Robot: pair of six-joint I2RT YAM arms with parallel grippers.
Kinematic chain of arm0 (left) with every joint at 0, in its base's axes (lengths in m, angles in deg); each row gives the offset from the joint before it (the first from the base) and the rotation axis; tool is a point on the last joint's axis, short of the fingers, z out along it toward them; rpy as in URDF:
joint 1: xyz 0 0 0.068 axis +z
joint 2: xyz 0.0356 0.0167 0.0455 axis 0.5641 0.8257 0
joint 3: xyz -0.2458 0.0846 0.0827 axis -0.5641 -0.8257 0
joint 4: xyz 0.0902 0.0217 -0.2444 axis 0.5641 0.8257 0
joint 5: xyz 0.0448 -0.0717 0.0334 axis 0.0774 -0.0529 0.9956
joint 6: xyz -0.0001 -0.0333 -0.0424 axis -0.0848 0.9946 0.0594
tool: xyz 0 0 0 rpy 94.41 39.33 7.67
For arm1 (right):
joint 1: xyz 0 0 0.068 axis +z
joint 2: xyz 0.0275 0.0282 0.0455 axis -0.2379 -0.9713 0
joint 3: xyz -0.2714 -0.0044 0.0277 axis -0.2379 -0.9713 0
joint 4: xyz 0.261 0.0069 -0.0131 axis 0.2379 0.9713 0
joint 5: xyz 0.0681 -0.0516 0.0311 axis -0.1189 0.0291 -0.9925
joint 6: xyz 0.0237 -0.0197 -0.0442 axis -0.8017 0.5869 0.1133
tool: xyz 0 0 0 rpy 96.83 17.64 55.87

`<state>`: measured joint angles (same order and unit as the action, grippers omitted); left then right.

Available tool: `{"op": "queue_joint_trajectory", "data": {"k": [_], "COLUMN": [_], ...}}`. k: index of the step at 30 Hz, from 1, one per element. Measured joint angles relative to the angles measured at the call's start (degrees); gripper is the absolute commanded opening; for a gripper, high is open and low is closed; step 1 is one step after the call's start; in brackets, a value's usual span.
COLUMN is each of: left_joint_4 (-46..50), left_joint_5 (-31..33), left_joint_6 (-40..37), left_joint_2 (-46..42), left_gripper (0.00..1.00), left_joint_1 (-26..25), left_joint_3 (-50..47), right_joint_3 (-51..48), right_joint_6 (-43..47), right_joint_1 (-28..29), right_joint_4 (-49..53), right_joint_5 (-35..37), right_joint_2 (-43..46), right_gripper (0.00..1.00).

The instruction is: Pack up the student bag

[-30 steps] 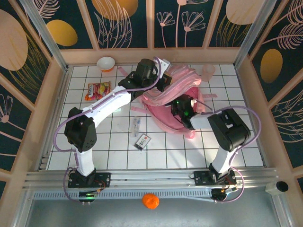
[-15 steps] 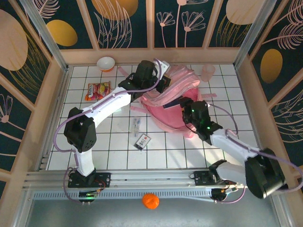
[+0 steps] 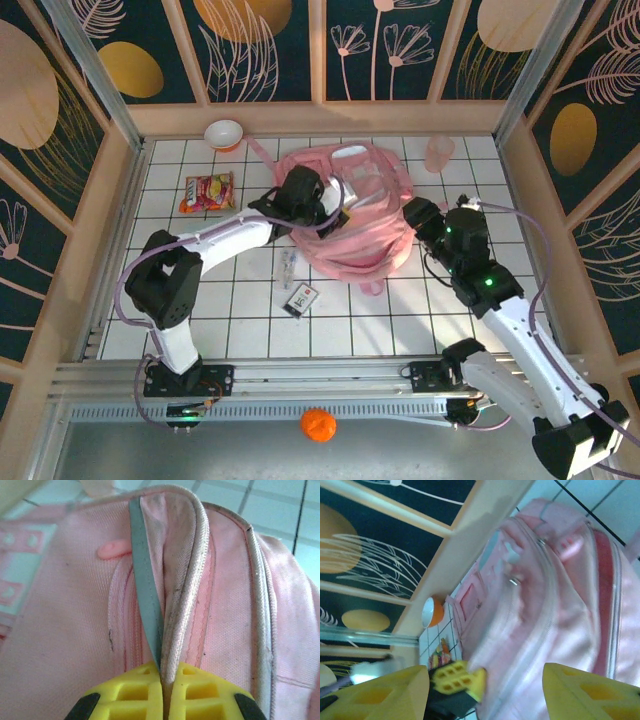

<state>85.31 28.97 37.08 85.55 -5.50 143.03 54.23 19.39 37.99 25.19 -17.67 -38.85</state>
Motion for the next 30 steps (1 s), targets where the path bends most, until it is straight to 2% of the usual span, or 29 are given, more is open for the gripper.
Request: {"op": "queue_joint_trajectory", "data": {"k": [5,7,11,13,15,19,23,26,30], "left_joint_4": [0.5,0.5,-0.7,-1.6,-2.6,-5.4,-8.8,-13.1,-18.4], "left_joint_5": [1.9,2.6,2.8,2.4,1.2,0.5,0.2,-0.4,1.1], "left_joint_6": [-8.6,-9.2,-8.0,-6.3,-3.6,2.2,10.5,18.1,29.5], "left_joint_2": [4.6,6.2,5.3,3.8,1.4,-4.9,-12.2,-16.5,-21.7], "left_gripper": [0.02,0.16,0.52,0.63,0.69,0.75,0.73,0.73,0.73], "left_joint_1": [-4.0,-4.7,-4.9,-4.5,-3.0,1.6,7.5,12.2,19.0], "left_joint_3": [-2.5,-2.5,-3.3,-4.0,-4.7,-6.4,-8.6,-12.9,-23.8], "right_joint_3": [0.3,0.3,0.3,0.1,-0.8,-1.2,2.3,6.8,9.1], "right_joint_6": [8.6,12.3,20.3,24.6,29.4,40.0,54.0,64.1,76.3], "right_joint_1": [0.0,0.0,-0.2,-0.7,-1.7,-3.0,-1.9,0.9,6.3], "right_joint_4": [0.1,-0.4,-2.8,-4.8,-7.2,-8.7,-5.4,-0.9,4.2], "right_joint_5": [-0.7,-1.6,-4.2,-6.7,-10.1,-17.3,-23.0,-24.4,-23.8], "right_joint_2": [-0.8,-0.9,-0.9,-0.9,-0.7,-1.5,-6.9,-13.4,-20.6], "right_gripper": [0.62,0.63,0.67,0.67,0.66,0.65,0.64,0.63,0.63]}}
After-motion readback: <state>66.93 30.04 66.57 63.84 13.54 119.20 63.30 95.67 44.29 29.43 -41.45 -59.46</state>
